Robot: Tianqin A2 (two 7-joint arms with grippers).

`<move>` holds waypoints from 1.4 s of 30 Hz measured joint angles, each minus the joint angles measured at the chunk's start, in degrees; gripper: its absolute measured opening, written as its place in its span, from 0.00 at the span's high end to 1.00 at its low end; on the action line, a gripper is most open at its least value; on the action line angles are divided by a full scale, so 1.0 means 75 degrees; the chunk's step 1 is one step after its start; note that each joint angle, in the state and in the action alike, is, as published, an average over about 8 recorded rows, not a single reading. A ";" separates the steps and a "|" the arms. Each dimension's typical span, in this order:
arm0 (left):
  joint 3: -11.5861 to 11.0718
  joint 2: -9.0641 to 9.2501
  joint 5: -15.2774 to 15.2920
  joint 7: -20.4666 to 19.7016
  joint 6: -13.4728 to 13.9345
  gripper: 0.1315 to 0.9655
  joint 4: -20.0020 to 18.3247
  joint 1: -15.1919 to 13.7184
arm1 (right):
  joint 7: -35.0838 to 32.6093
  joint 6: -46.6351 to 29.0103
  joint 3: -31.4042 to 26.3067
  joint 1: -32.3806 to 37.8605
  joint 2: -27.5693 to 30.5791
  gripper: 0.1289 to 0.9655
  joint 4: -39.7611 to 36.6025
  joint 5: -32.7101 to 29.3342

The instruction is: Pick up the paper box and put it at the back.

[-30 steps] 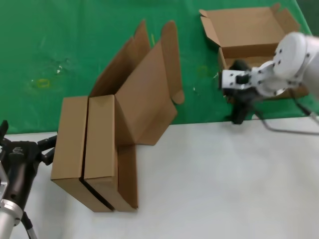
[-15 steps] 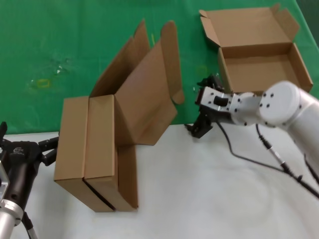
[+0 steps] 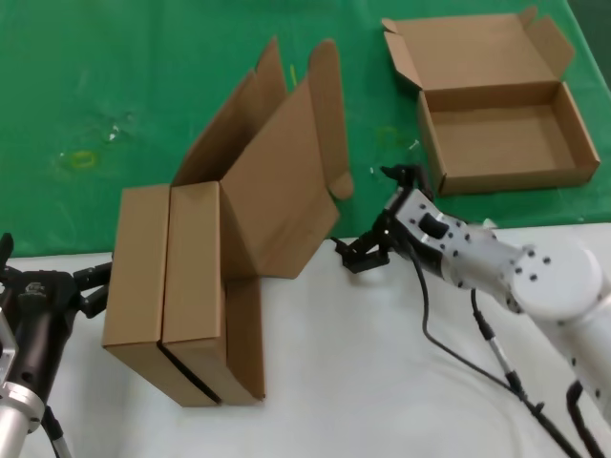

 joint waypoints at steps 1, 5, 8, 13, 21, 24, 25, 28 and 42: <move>0.0000 0.0000 0.0000 0.0000 0.0000 0.00 0.0000 0.0000 | 0.0015 0.0087 0.0087 -0.0158 0.0015 0.00 0.0161 0.0093; 0.0000 0.0000 0.0000 -0.0001 0.0000 0.00 0.0000 0.0000 | 0.0075 0.0426 0.0429 -0.0780 0.0072 0.00 0.0792 0.0460; 0.0000 0.0000 0.0000 -0.0003 0.0000 0.00 0.0000 0.0000 | 0.0120 0.0686 0.0689 -0.1261 0.0116 0.00 0.1274 0.0740; 0.0000 0.0000 -0.0001 -0.0003 0.0000 0.00 0.0000 0.0000 | 0.0196 0.1115 0.1121 -0.2048 0.0188 0.00 0.2072 0.1204; 0.0000 0.0000 -0.0001 -0.0004 0.0000 0.00 0.0000 0.0000 | 0.0316 0.1795 0.1804 -0.3290 0.0303 0.00 0.3335 0.1937; 0.0000 0.0000 -0.0001 -0.0004 0.0000 0.00 0.0000 0.0000 | 0.0362 0.2054 0.2065 -0.3765 0.0347 0.00 0.3817 0.2217; 0.0000 0.0000 -0.0001 -0.0004 0.0000 0.00 0.0000 0.0000 | 0.0377 0.2141 0.2152 -0.3924 0.0361 0.00 0.3978 0.2310; 0.0000 0.0000 -0.0001 -0.0004 0.0000 0.00 0.0000 0.0000 | 0.0422 0.2398 0.2411 -0.4389 0.0404 0.00 0.4456 0.2588; 0.0000 0.0000 -0.0001 -0.0004 0.0000 0.00 0.0000 0.0000 | 0.0482 0.2737 0.2749 -0.5006 0.0461 0.00 0.5081 0.2953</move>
